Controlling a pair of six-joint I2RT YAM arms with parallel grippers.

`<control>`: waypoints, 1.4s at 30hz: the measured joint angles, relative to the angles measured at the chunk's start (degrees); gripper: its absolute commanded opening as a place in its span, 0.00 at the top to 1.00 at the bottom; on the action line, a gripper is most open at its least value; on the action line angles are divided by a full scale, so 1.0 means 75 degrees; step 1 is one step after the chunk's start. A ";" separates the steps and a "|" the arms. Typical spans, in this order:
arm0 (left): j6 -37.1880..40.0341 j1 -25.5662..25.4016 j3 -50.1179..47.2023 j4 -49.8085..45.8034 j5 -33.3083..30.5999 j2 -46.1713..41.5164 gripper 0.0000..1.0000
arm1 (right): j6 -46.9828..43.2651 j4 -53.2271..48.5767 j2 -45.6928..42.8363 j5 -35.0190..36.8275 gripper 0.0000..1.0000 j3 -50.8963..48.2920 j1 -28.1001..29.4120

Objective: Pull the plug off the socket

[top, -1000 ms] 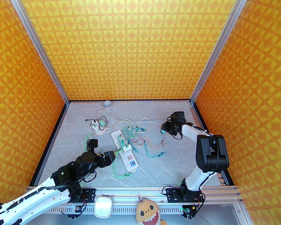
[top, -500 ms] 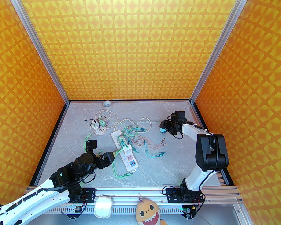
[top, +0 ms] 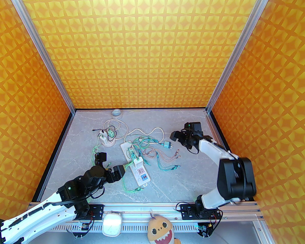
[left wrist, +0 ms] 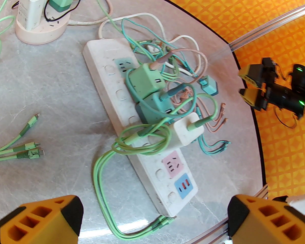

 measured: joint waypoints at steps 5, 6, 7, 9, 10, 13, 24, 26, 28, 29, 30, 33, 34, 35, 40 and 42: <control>0.0163 0.0064 0.0000 0.0189 -0.0143 0.0090 0.01 | 0.0003 0.0029 -0.1072 0.0102 0.02 -0.0423 0.0542; 0.0189 0.0087 0.0000 0.0221 -0.0160 0.0105 0.01 | 0.0003 0.0032 -0.1265 0.0172 0.01 -0.0490 0.0688; 0.0219 0.0108 0.0000 0.0254 -0.0169 0.0125 0.01 | 0.0000 0.0017 -0.1460 0.0277 0.02 -0.0545 0.0886; 0.0262 0.0149 0.0000 0.0315 -0.0178 0.0184 0.01 | -0.0003 0.0015 -0.1821 0.0525 0.02 -0.0641 0.1346; 0.0286 0.0160 0.0000 0.0335 -0.0195 0.0230 0.01 | 0.0000 0.0017 -0.1990 0.0632 0.02 -0.0679 0.1580; 0.0332 0.0178 0.0006 0.0382 -0.0221 0.0411 0.01 | 0.0023 0.0017 -0.2381 0.0854 0.02 -0.0772 0.2206; 0.0274 0.0181 0.0516 0.0548 -0.0224 0.1795 0.04 | 0.0315 0.0376 -0.2562 0.1510 0.02 -0.1402 0.4124; 0.0187 0.0160 0.0688 0.0548 -0.0224 0.2107 0.07 | 0.0376 0.0428 -0.2509 0.1577 0.02 -0.1568 0.4401; 0.0079 0.0105 0.0851 0.0548 -0.0224 0.2416 0.11 | 0.0425 0.0510 -0.2366 0.1620 0.01 -0.1652 0.4660; 0.0012 0.0064 0.0938 0.0545 -0.0230 0.2597 0.13 | 0.0446 0.0583 -0.2282 0.1649 0.01 -0.1690 0.4776; -0.0055 0.0015 0.1014 0.0542 -0.0236 0.2763 0.15 | 0.0469 0.0653 -0.2218 0.1679 0.01 -0.1737 0.4870; -0.0207 -0.0213 0.1309 0.0498 -0.0323 0.3348 0.15 | 0.0545 0.0848 -0.2157 0.1743 0.01 -0.1990 0.4995; -0.0254 -0.0312 0.1445 0.0469 -0.0382 0.3567 0.15 | 0.0562 0.0886 -0.2157 0.1751 0.02 -0.2066 0.4998; -0.0291 -0.0393 0.1568 0.0463 -0.0425 0.3756 0.15 | 0.0580 0.0935 -0.2157 0.1757 0.02 -0.2145 0.4998; -0.0440 -0.0490 0.1807 0.0443 -0.0597 0.4310 0.16 | 0.0627 0.1014 -0.2273 0.1880 0.02 -0.2320 0.5225; -0.0484 -0.0425 0.1766 0.0428 -0.0662 0.4272 0.17 | 0.0624 0.1005 -0.2430 0.2052 0.02 -0.2343 0.5455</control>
